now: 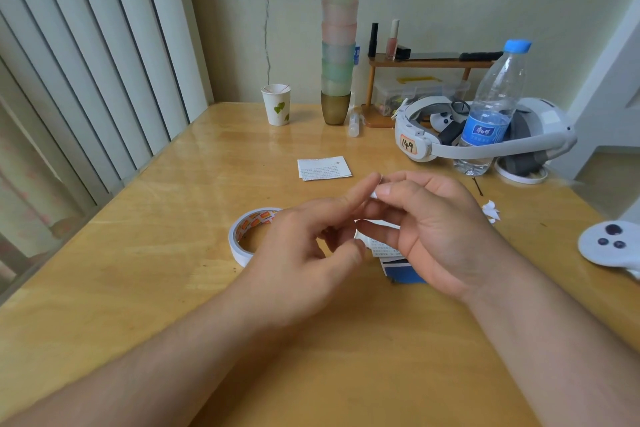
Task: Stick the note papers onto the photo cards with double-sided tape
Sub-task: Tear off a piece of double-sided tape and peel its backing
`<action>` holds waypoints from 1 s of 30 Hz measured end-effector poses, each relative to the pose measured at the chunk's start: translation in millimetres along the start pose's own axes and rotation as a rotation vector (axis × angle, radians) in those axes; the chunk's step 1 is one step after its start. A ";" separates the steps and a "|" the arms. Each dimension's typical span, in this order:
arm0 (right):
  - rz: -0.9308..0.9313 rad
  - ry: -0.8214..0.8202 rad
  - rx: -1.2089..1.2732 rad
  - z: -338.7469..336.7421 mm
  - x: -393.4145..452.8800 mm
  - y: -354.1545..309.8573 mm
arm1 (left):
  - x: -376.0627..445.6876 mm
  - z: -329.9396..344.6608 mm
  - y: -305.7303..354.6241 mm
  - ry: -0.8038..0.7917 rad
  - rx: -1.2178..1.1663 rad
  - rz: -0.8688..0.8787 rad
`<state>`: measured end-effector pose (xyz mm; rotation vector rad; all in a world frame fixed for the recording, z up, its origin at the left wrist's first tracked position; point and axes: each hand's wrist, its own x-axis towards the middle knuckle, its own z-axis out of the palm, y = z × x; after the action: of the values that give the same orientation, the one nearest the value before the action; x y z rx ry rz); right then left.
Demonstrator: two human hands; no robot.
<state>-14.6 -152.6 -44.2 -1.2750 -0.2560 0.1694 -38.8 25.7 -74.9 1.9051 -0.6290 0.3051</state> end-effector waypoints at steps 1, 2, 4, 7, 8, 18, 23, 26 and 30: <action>0.012 0.002 0.009 0.6 -0.4 -0.7 | 0.0 0.1 0.2 -0.006 -0.009 -0.005; 0.022 0.010 0.017 1.0 -0.5 -0.8 | 0.1 0.2 0.3 -0.010 -0.014 -0.008; 0.036 0.033 0.026 2.1 -0.8 -0.7 | 0.5 0.4 0.4 -0.013 -0.014 -0.016; 0.057 0.060 0.030 4.2 -0.6 0.2 | 0.7 0.3 -0.2 -0.020 -0.014 -0.024; 0.061 0.064 0.035 4.3 -0.4 0.5 | 0.5 0.4 -0.3 -0.022 -0.029 -0.032; 0.085 0.091 0.096 4.6 1.9 2.6 | 3.4 2.7 -2.7 -0.031 -0.521 -0.221; 0.084 0.072 0.088 4.4 0.8 1.1 | 1.6 2.9 0.2 -0.027 -0.404 -0.176; 0.089 0.073 0.082 4.7 0.1 -0.4 | 0.5 2.7 -0.4 -0.043 -0.332 -0.159; 0.089 0.088 0.069 3.9 0.1 -0.5 | 0.1 2.3 -1.0 -0.044 -0.253 -0.146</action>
<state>-15.7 -149.0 -42.7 -1.2223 -0.1170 0.1961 -38.3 23.9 -76.5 1.7062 -0.5277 0.0856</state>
